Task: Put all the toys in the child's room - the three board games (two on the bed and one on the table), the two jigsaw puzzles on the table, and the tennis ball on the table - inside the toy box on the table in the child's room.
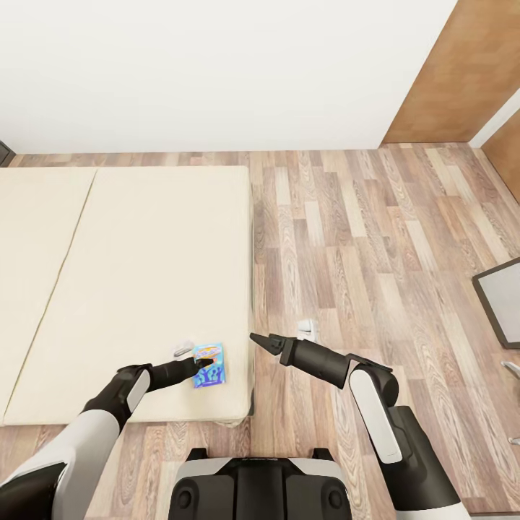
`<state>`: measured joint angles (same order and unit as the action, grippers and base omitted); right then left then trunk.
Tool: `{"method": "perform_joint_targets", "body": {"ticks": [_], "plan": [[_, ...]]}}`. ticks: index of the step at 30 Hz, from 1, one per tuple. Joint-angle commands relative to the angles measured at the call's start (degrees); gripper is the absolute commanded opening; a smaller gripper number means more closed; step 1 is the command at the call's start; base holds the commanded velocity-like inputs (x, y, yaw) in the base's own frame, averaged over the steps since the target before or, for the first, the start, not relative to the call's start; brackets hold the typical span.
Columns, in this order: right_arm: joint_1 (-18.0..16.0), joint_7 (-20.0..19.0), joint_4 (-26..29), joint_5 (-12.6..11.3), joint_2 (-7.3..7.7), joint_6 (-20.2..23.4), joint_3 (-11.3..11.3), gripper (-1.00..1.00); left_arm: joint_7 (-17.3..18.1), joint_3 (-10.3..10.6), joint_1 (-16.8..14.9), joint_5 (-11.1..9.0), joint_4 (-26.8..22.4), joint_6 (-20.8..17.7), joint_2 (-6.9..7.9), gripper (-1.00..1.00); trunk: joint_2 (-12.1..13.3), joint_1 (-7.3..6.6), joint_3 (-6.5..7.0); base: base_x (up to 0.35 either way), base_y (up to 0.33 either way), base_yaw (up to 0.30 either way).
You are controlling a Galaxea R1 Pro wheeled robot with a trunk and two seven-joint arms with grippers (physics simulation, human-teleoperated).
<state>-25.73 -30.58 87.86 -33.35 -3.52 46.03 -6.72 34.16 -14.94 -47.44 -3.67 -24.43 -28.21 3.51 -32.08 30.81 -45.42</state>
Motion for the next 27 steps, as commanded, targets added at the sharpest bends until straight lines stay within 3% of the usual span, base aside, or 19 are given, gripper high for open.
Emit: {"method": "perform_joint_targets", "body": {"ticks": [1,27], "plan": [[-0.03,-0.07,0.04,-0.12,-0.02,0.35,0.08,1.00,0.05,-0.20,-0.02,-0.37,-0.01,-0.53,-0.05,1.00,-0.06,0.02,-0.05,0.000,0.000,0.000],[-0.03,-0.38,0.27,-0.31,0.05,0.46,0.31,1.00,-0.31,-0.18,-0.33,-0.27,-0.15,-0.22,-1.28,1.00,-0.06,0.02,-0.05,0.000,0.000,0.000]]}}
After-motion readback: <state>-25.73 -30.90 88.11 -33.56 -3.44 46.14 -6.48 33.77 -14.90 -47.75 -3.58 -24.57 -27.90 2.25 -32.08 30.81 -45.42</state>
